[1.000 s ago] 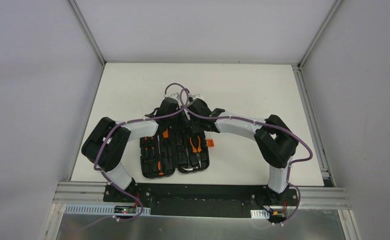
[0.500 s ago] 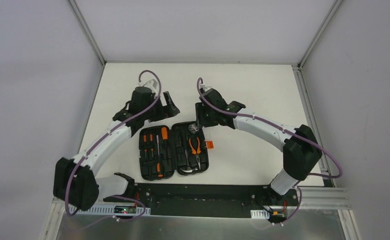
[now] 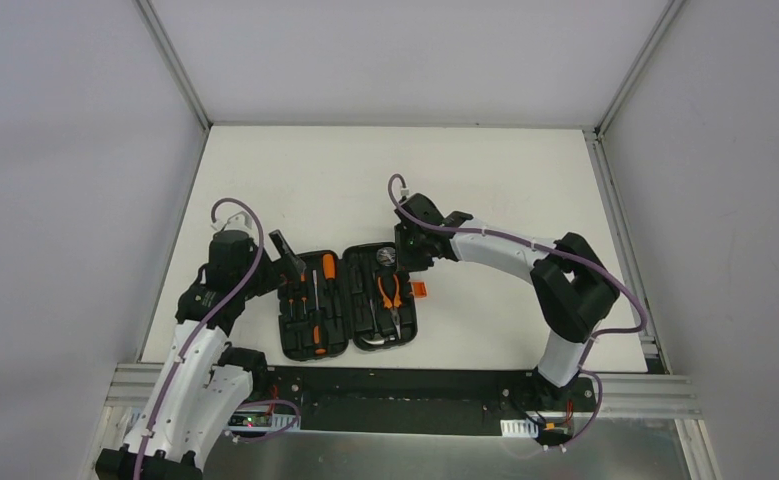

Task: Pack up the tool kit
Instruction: Move the toolbox to the center of the board, then close the toolbox at the center of the board.

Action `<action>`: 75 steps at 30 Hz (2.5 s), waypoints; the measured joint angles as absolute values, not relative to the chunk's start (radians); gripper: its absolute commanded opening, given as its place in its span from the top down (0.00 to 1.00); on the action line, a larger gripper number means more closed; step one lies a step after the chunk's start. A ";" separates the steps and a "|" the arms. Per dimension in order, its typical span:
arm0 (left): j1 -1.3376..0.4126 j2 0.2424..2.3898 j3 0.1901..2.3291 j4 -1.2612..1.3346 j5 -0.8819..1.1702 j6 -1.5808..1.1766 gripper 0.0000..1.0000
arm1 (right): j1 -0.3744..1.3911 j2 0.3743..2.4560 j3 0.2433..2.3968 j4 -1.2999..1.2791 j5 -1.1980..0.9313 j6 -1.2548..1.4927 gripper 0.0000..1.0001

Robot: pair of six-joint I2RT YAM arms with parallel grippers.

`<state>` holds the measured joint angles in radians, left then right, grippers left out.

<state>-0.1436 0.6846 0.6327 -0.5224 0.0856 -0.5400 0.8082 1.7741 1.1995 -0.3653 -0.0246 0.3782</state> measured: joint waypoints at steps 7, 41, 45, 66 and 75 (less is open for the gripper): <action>-0.136 0.602 0.557 -0.585 0.047 -0.580 0.01 | 0.792 1.784 1.182 -0.321 -0.022 0.403 0.74; -0.136 1.156 0.521 -0.068 0.337 -0.767 0.02 | 0.455 1.527 1.028 -0.310 -0.010 0.299 0.58; -0.136 1.260 0.557 0.007 0.350 -0.772 0.02 | 0.439 1.587 0.980 -0.258 -0.076 0.339 0.60; -0.184 1.311 0.597 0.110 0.436 -0.811 0.18 | 0.419 1.714 0.939 -0.056 -0.227 0.409 0.65; -0.255 1.148 0.627 0.061 0.365 -0.821 0.18 | 0.422 1.716 0.939 -0.046 -0.208 0.419 0.65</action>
<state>-0.2554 1.1481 0.6273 0.0612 0.3653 -0.8211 0.4225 1.7157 0.9386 -0.0460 -0.2081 0.4191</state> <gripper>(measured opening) 0.824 0.349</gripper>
